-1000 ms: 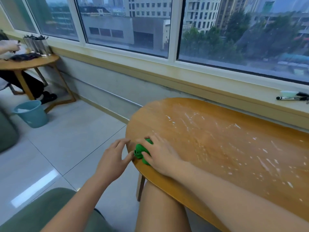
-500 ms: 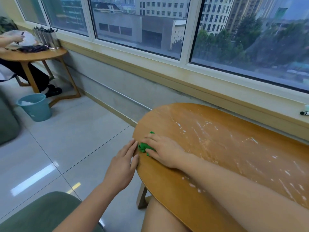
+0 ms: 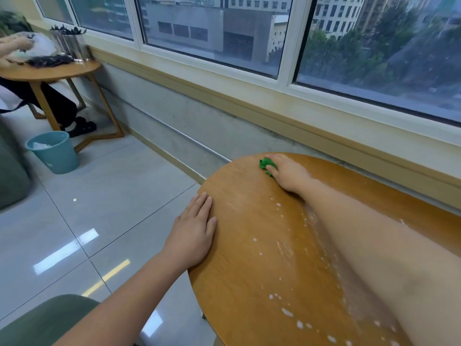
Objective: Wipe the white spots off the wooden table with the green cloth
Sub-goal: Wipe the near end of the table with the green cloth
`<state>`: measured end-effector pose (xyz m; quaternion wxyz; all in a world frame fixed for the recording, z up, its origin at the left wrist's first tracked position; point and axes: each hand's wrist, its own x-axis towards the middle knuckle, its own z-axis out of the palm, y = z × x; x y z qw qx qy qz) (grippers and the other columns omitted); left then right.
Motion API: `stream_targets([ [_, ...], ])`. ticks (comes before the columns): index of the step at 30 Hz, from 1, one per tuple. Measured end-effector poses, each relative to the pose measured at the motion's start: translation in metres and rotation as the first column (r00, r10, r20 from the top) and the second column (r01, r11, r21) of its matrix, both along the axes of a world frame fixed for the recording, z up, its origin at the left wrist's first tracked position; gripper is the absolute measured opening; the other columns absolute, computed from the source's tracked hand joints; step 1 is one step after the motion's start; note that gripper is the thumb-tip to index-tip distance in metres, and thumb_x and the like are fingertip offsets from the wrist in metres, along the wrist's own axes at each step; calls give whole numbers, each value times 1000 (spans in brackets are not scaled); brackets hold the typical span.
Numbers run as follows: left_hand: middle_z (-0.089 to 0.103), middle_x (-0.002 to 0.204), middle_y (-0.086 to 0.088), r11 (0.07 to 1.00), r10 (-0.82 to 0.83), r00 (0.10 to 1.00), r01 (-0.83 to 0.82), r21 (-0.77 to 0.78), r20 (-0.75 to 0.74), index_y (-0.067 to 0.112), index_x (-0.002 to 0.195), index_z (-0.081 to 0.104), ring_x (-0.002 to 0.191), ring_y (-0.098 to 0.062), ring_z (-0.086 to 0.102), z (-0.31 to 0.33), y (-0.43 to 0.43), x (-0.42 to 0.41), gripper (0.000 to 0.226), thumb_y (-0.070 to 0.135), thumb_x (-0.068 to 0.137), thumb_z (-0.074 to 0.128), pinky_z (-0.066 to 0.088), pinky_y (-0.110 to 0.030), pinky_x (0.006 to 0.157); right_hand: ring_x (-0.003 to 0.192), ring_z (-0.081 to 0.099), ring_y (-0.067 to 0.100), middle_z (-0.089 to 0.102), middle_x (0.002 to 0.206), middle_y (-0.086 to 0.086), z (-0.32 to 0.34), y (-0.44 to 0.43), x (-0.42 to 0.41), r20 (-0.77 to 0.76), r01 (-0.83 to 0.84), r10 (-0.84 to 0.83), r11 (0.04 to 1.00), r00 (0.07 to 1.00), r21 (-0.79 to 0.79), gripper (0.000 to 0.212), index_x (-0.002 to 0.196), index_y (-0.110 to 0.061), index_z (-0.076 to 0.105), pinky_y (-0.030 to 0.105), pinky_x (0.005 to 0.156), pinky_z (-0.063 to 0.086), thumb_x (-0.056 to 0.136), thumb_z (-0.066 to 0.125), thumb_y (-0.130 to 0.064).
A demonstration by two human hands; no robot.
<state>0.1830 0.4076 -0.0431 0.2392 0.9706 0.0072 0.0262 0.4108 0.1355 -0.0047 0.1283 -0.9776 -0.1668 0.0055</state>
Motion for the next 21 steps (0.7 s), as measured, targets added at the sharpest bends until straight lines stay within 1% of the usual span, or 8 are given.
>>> stream_targets([
  [4, 7, 178, 14, 999, 38, 998, -36, -39, 47, 29, 169, 20, 162, -6, -1, -2, -5, 1, 63, 51, 111, 27, 10, -37, 131, 149, 44, 34, 43, 168, 8, -3, -13, 25, 16, 124, -125, 992, 992, 10, 53, 164, -24, 39, 48, 113, 41, 115, 39, -44],
  [6, 10, 177, 15, 997, 51, 997, -48, -54, 60, 31, 169, 23, 162, -5, 1, -2, -5, 0, 62, 51, 110, 29, 11, -37, 131, 151, 41, 33, 42, 168, 7, -3, 4, 23, 35, 135, -135, 991, 990, 0, 53, 162, -23, 42, 48, 116, 39, 115, 36, -46],
  [8, 12, 176, 17, 997, 60, 995, -55, -59, 75, 32, 168, 26, 162, -4, 3, -2, -6, -1, 62, 52, 110, 31, 12, -35, 130, 154, 38, 31, 39, 170, 7, -5, 33, 10, 60, 55, -55, 999, 997, 0, 53, 160, -24, 46, 45, 121, 33, 114, 35, -48],
  [10, 15, 176, 18, 996, 65, 995, -60, -67, 82, 32, 167, 29, 161, -3, 5, -1, -6, -1, 62, 52, 109, 34, 13, -34, 130, 155, 37, 25, 40, 170, 3, -6, 70, -11, 70, -76, 73, 996, 995, 42, 50, 157, -28, 51, 40, 123, 29, 113, 36, -47],
  [12, 17, 176, 16, 996, 66, 994, -60, -66, 91, 31, 167, 31, 161, -4, 7, 0, -7, -1, 62, 52, 109, 37, 14, -34, 130, 154, 37, 20, 42, 169, -3, -5, 106, -34, 62, -212, 208, 975, 976, 60, 46, 155, -33, 53, 36, 122, 30, 112, 39, -45],
  [15, 20, 175, 14, 996, 66, 993, -60, -63, 101, 30, 166, 32, 161, -7, 10, -1, -6, -1, 62, 52, 108, 39, 14, -33, 130, 152, 39, 17, 43, 167, -10, -5, 138, -54, 32, -375, 374, 923, 927, 83, 42, 152, -39, 56, 39, 120, 36, 112, 43, -43],
  [18, 22, 175, 14, 995, 72, 992, -64, -77, 106, 31, 165, 33, 161, -7, 13, -1, -5, -1, 62, 53, 107, 40, 18, -36, 130, 147, 45, 16, 47, 164, -12, -3, 131, -51, -24, -470, 477, 873, 879, 132, 39, 147, -42, 60, 43, 117, 39, 110, 49, -41],
  [21, 22, 174, 19, 994, 73, 992, -64, -89, 106, 33, 164, 36, 160, -5, 14, 0, -5, -2, 61, 54, 107, 40, 20, -37, 129, 143, 49, 17, 50, 160, -10, -1, 95, -34, -57, -464, 477, 872, 877, 158, 37, 145, -43, 60, 44, 114, 42, 110, 51, -36],
])
